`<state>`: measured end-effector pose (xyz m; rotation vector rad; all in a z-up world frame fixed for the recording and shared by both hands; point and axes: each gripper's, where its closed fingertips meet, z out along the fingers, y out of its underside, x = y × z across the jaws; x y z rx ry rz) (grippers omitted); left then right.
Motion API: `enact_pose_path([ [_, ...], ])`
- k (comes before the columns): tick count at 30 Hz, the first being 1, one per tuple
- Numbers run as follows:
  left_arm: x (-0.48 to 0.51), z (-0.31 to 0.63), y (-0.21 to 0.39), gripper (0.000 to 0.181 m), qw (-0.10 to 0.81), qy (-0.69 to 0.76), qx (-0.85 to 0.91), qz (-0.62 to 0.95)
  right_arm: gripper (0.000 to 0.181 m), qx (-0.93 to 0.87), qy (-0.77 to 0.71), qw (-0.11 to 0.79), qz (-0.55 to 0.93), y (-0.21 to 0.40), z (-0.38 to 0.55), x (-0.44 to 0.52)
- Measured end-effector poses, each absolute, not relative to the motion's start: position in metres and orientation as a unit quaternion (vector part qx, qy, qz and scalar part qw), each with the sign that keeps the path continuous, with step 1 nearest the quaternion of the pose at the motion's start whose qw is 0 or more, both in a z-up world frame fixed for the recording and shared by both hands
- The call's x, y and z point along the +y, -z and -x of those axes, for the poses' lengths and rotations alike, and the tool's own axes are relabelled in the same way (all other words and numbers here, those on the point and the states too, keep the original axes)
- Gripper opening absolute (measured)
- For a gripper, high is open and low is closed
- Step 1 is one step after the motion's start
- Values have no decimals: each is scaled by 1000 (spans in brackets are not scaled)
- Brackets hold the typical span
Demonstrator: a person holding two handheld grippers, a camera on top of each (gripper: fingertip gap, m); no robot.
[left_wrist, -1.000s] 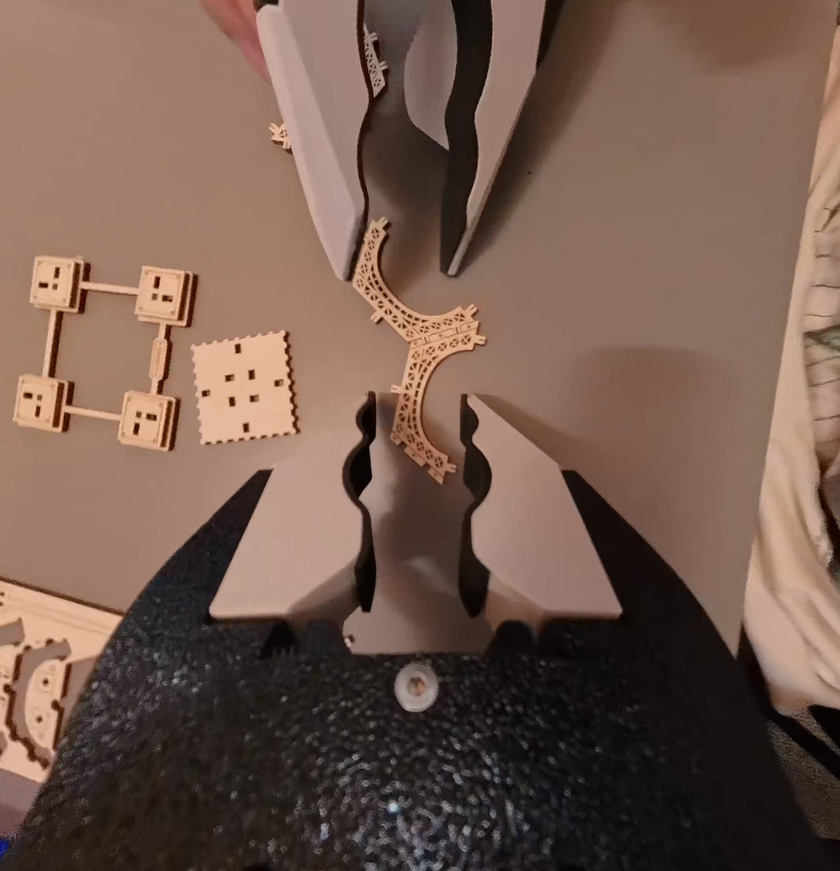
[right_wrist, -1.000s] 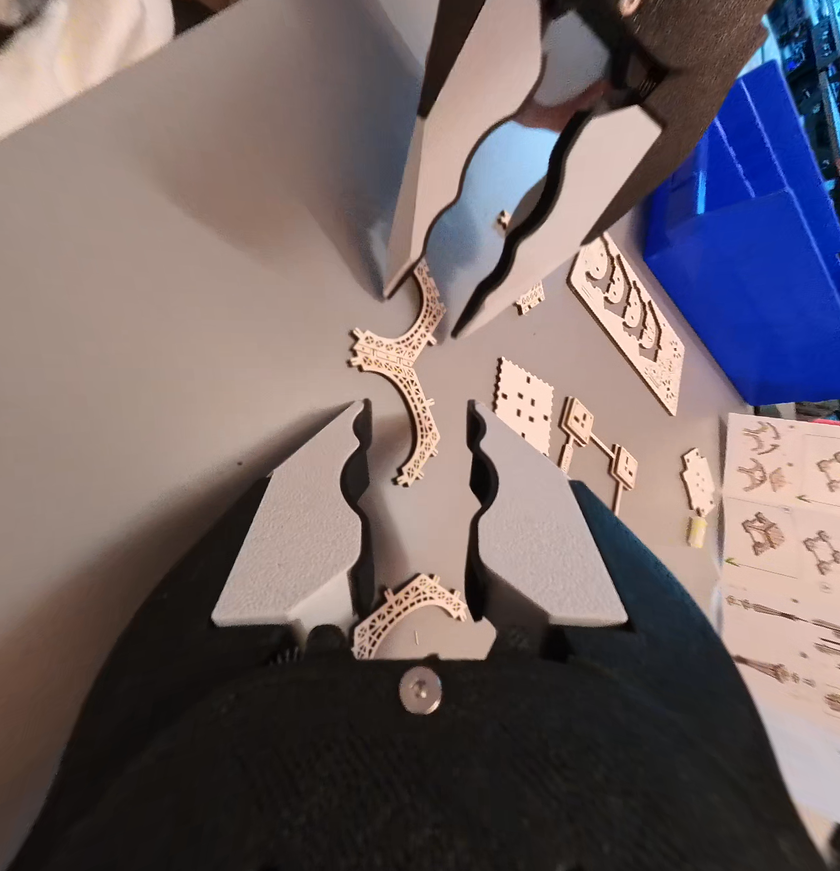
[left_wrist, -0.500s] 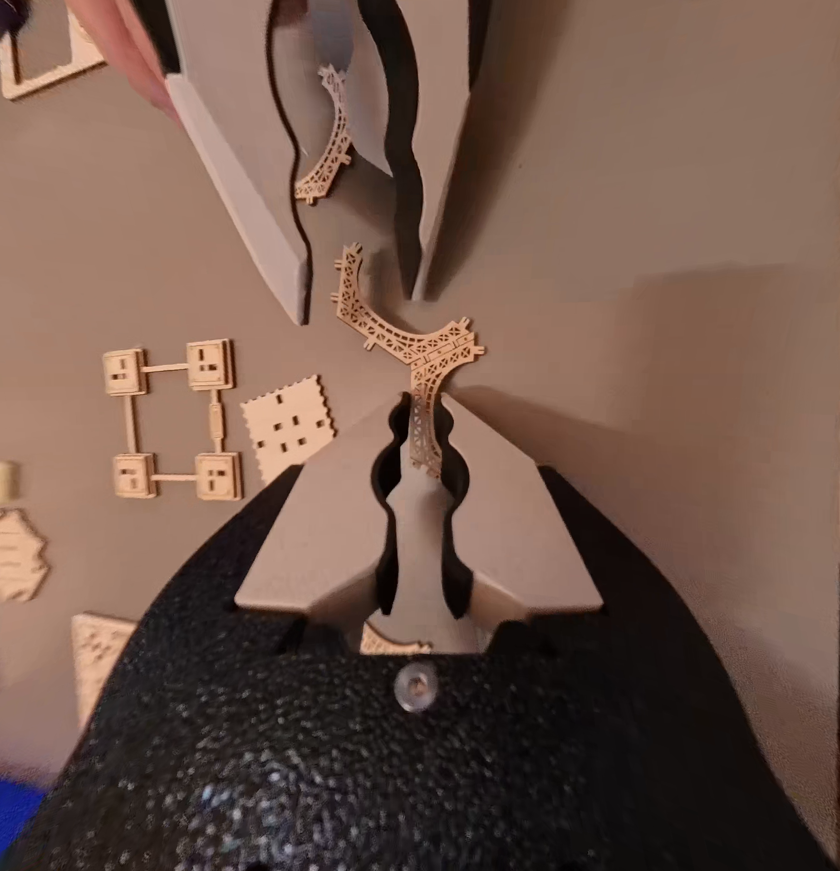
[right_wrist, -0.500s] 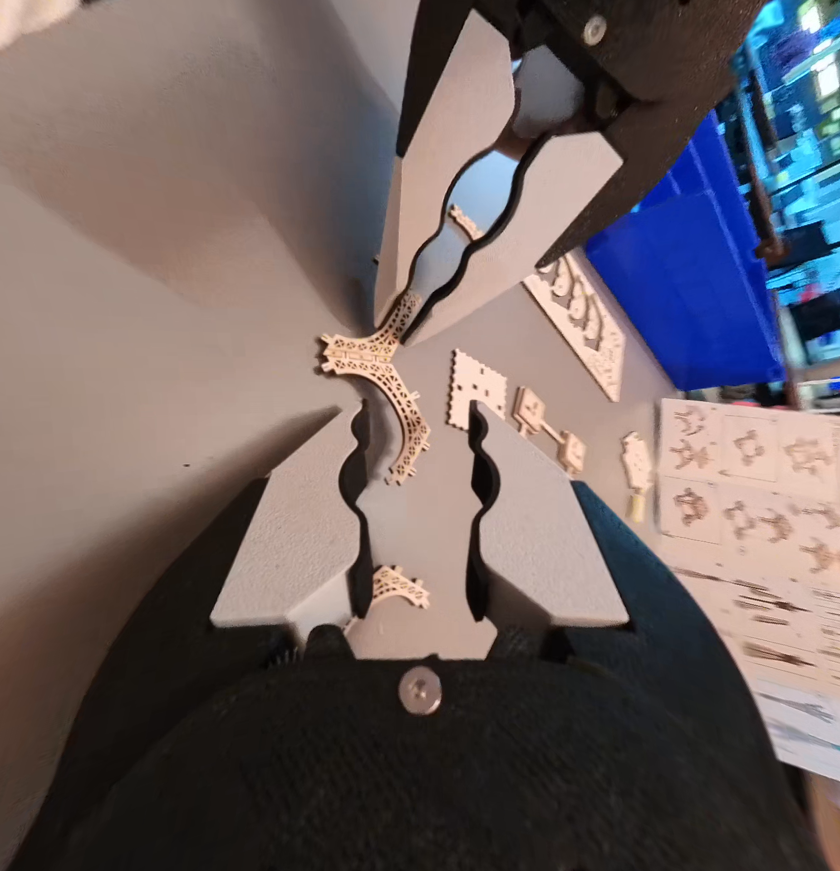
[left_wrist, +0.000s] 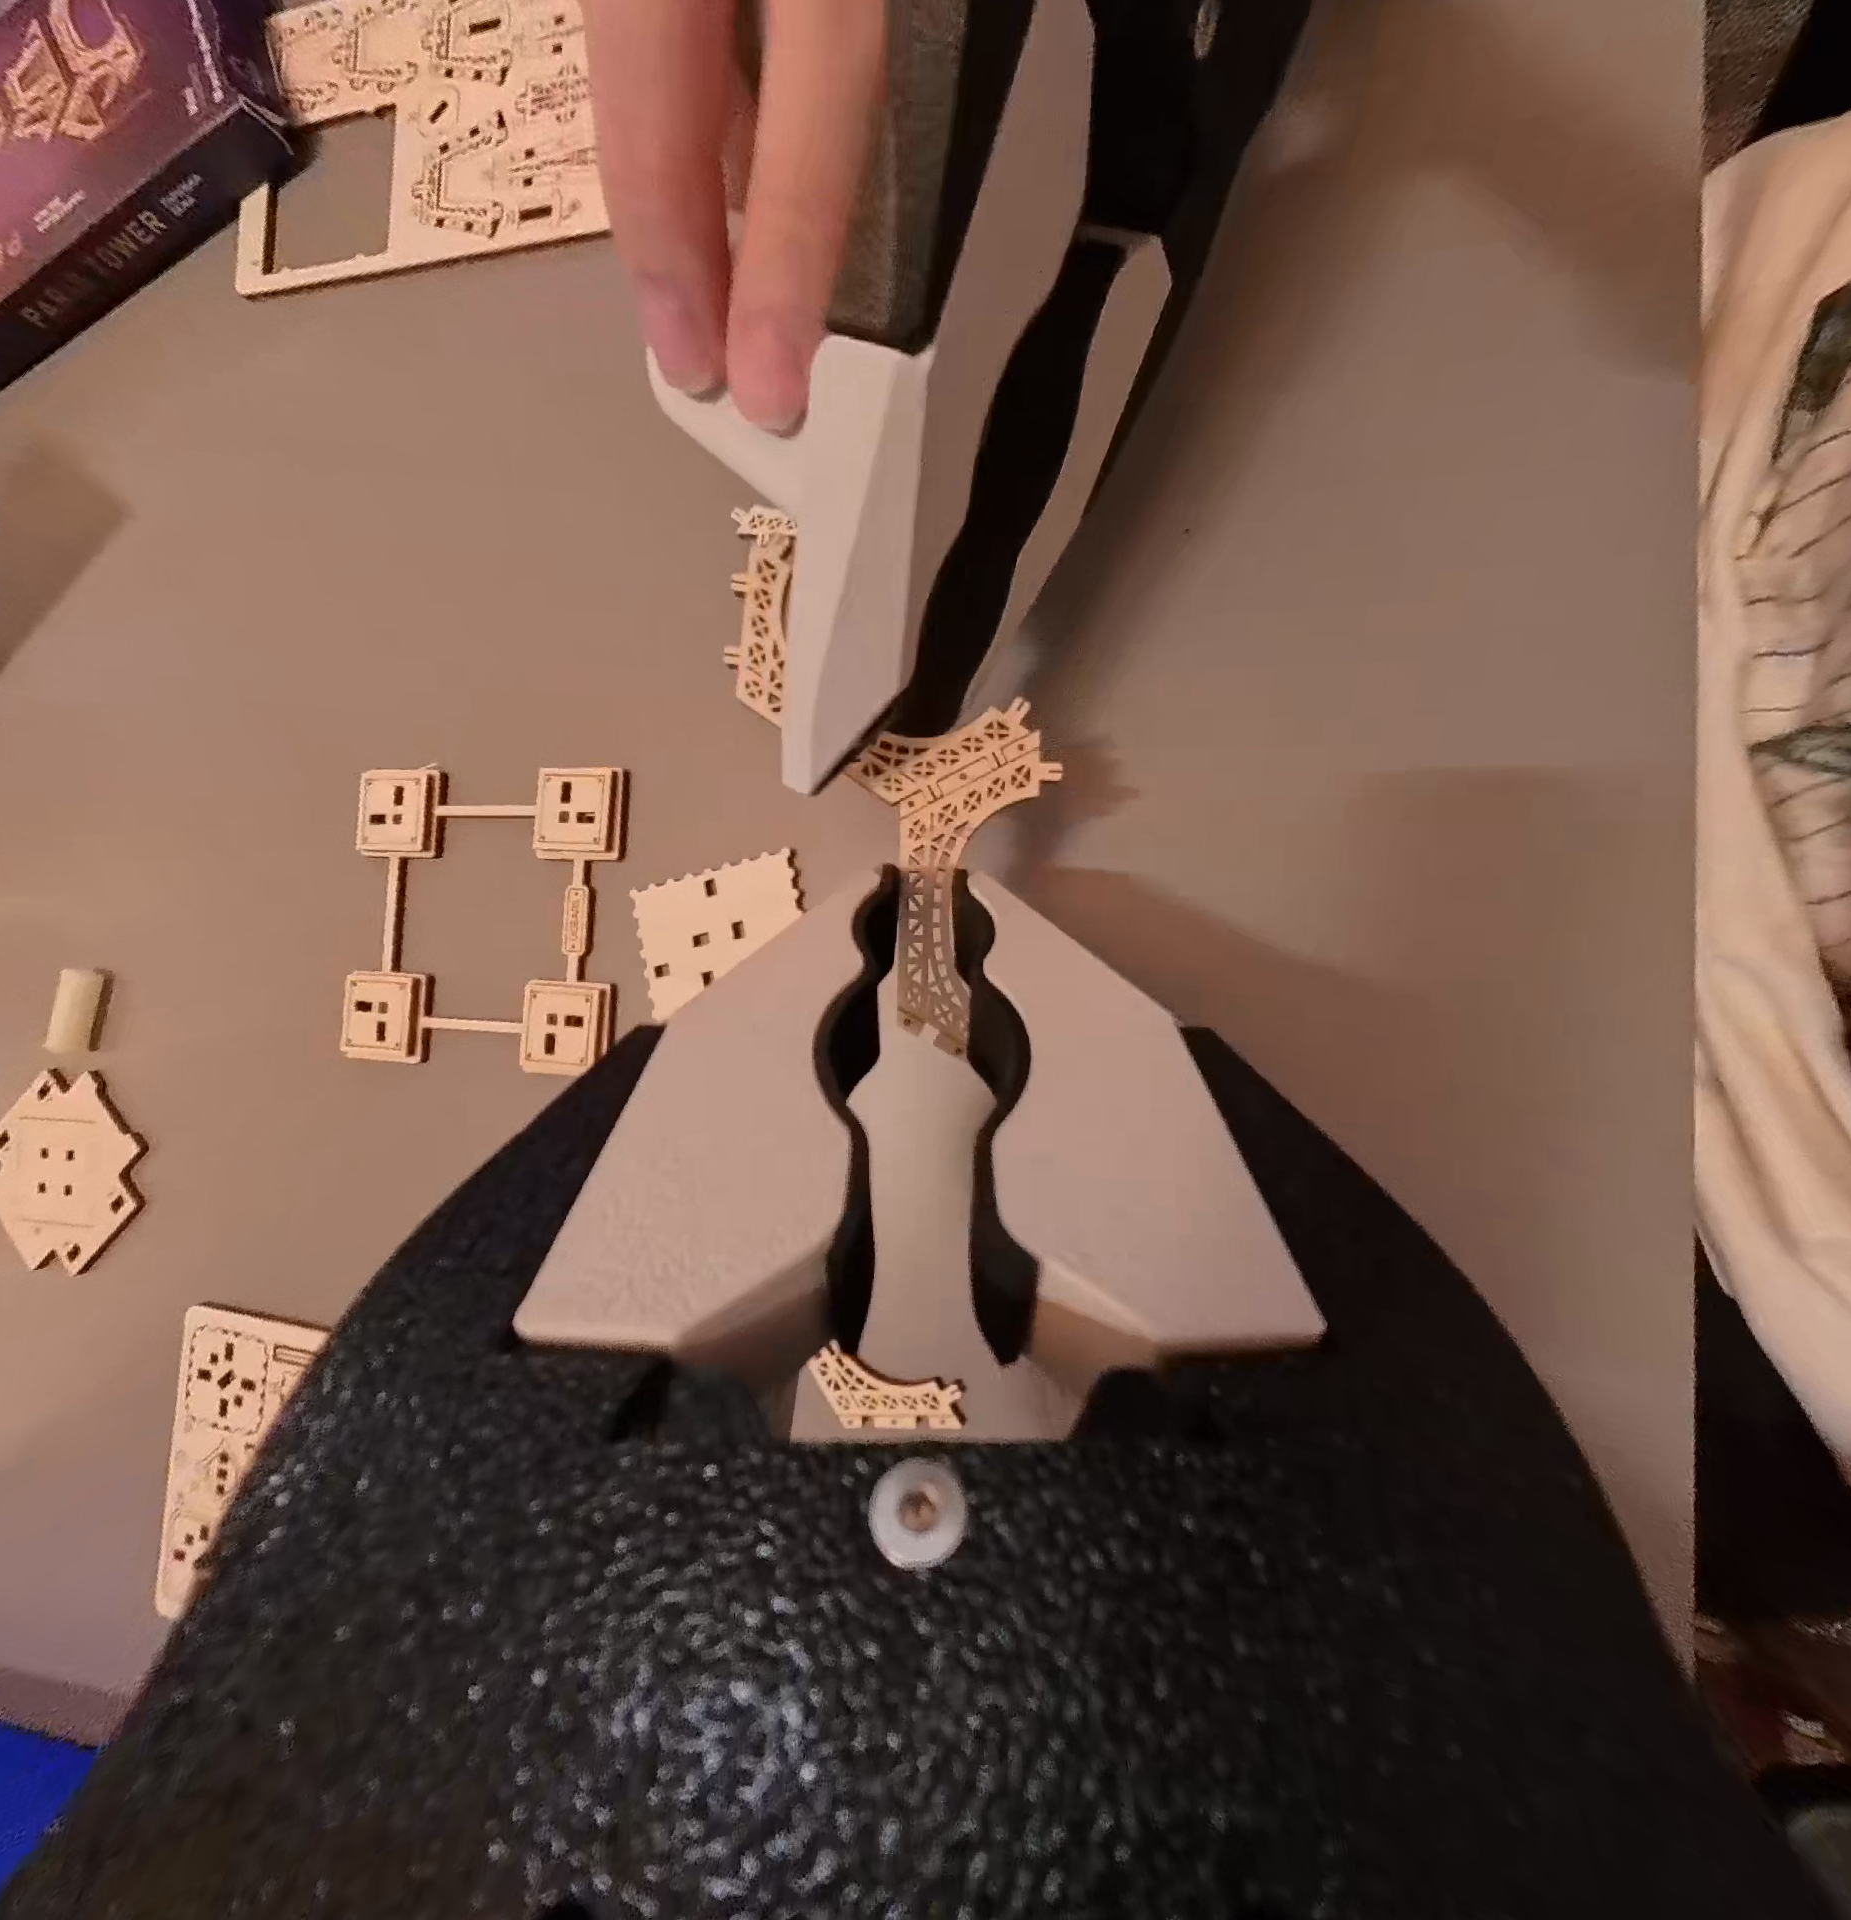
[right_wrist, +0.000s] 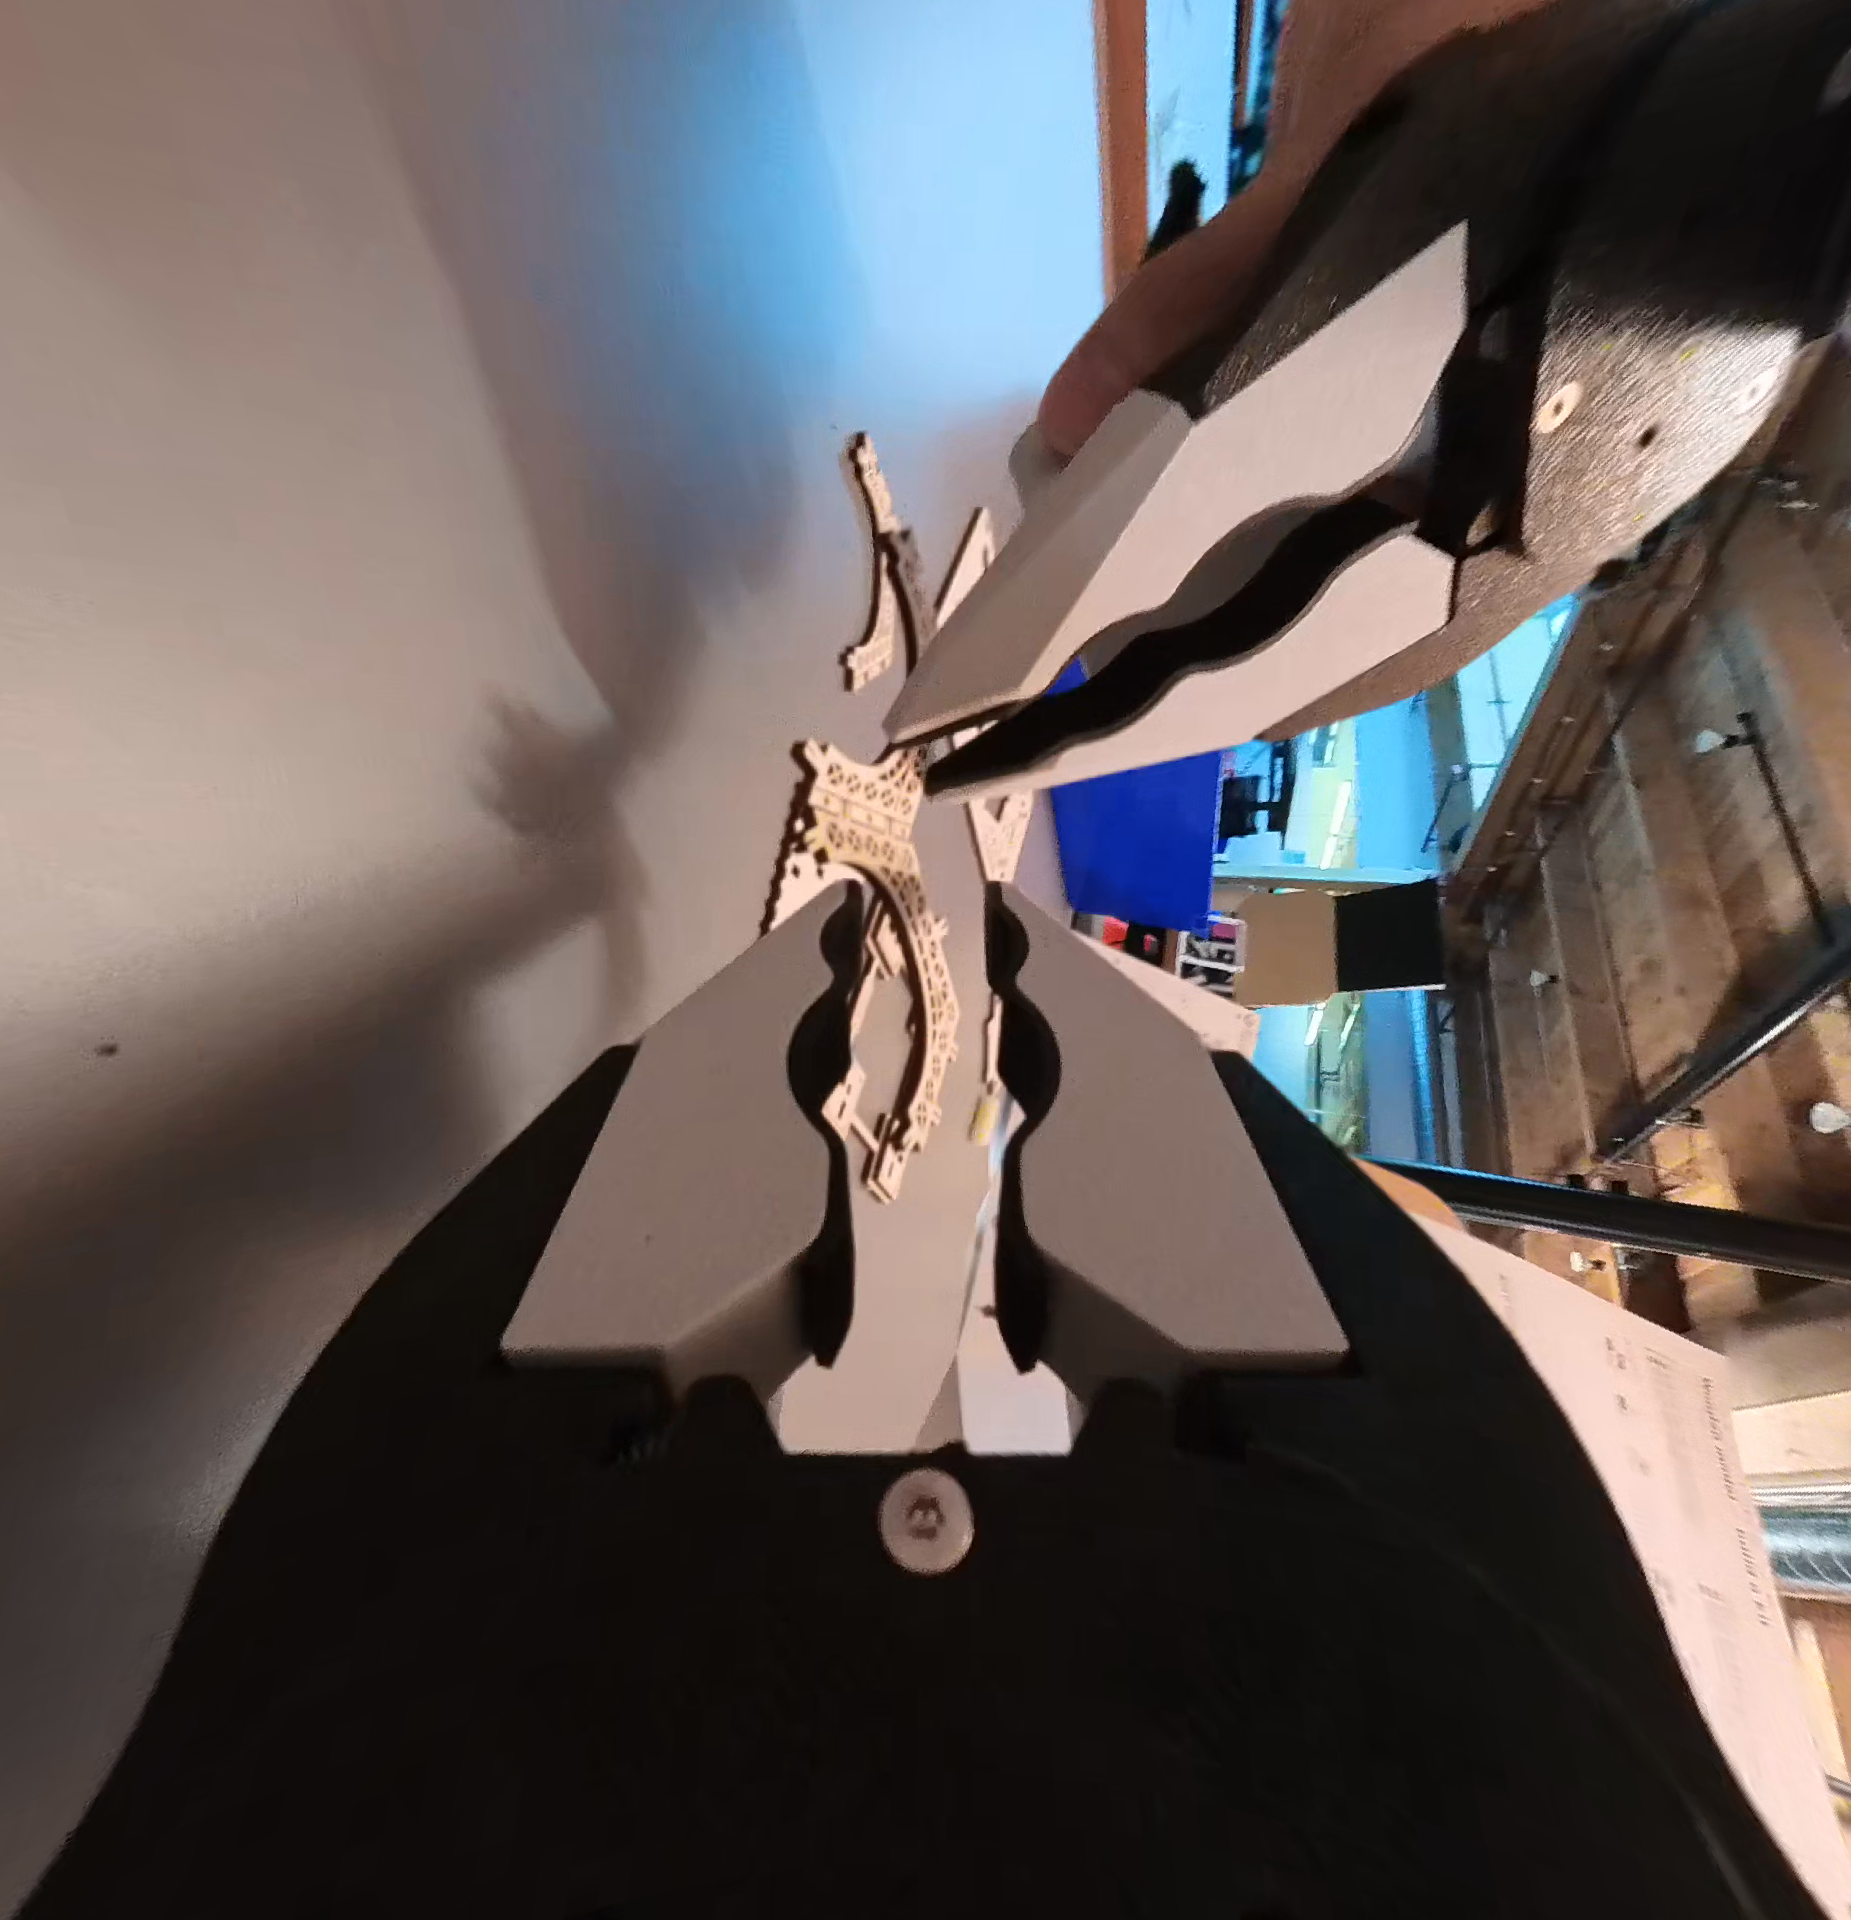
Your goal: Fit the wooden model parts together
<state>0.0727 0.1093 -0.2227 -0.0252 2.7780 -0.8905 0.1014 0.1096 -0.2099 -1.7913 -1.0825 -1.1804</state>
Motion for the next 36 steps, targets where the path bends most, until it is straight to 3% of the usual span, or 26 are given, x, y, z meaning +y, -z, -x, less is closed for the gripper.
enact_pose_path([
  [1, 110, -75, 222, 7, 113, 303, 946, 9, 18, -418, 464, 361, 692, 209, -102, 110],
  [3, 111, -80, 220, 7, 117, 309, 944, 16, 8, -417, 491, 345, 683, 207, -108, 110],
  [14, 106, -86, 184, 2, 128, 413, 901, 27, 0, -342, 491, 435, 673, 181, -113, 107],
  [17, 106, -85, 180, 10, 136, 420, 897, 26, 0, -337, 500, 437, 667, 177, -111, 107],
  [20, 107, -90, 175, 18, 186, 409, 893, 26, 0, -336, 511, 427, 667, 177, -112, 107],
  [28, 103, -85, 158, 17, 358, 362, 860, -35, 0, -291, 462, 475, 690, 173, -104, 108],
  [36, 92, -99, 167, 15, 385, 403, 830, -18, 0, -255, 437, 472, 721, 180, -117, 99],
])
